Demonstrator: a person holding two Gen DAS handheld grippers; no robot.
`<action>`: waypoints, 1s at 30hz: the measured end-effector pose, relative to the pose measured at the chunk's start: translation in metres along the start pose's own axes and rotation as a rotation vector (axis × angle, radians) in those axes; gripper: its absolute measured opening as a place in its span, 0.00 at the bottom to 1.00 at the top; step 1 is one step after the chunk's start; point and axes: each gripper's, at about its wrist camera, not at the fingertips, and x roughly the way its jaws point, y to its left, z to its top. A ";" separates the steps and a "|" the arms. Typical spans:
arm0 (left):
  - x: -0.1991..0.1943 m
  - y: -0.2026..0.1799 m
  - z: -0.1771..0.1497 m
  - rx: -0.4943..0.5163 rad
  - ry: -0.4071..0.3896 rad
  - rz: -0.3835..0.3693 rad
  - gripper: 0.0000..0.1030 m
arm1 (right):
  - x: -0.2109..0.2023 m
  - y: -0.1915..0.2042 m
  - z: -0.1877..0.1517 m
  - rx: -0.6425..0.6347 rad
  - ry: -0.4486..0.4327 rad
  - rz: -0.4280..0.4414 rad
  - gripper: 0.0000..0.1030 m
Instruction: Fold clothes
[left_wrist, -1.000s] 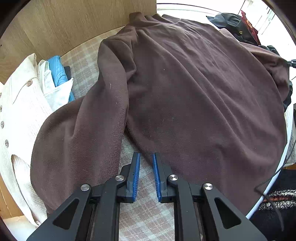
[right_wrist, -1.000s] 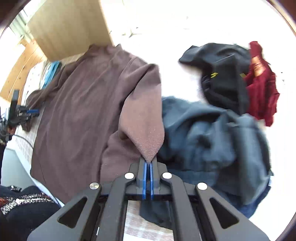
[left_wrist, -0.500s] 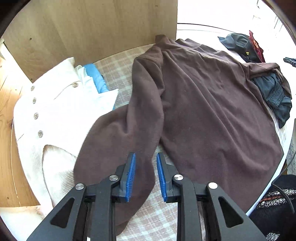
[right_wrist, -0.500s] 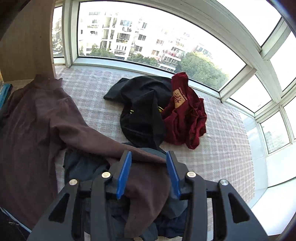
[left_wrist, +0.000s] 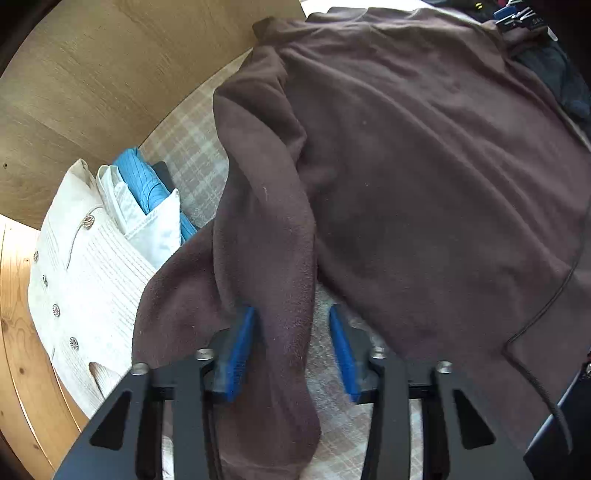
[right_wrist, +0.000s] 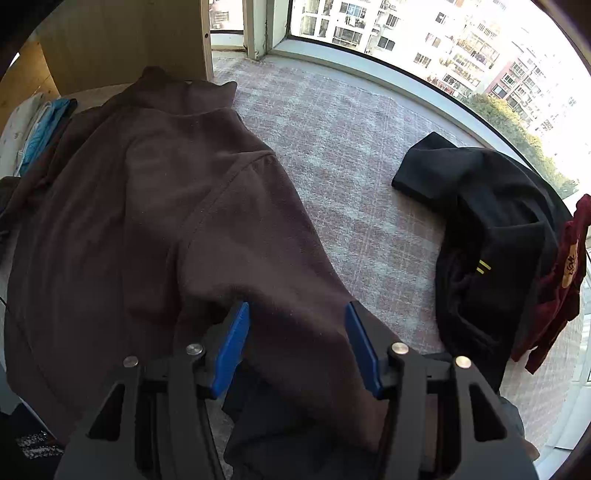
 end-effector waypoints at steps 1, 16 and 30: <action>0.002 0.006 0.001 -0.015 0.003 0.005 0.04 | 0.002 -0.005 -0.001 0.007 0.009 -0.006 0.51; -0.095 0.109 0.044 -0.175 -0.148 0.036 0.47 | -0.016 -0.050 0.061 0.098 -0.140 0.161 0.51; -0.084 0.163 0.020 -0.270 0.006 0.234 0.51 | 0.076 0.009 0.134 -0.088 -0.114 0.343 0.51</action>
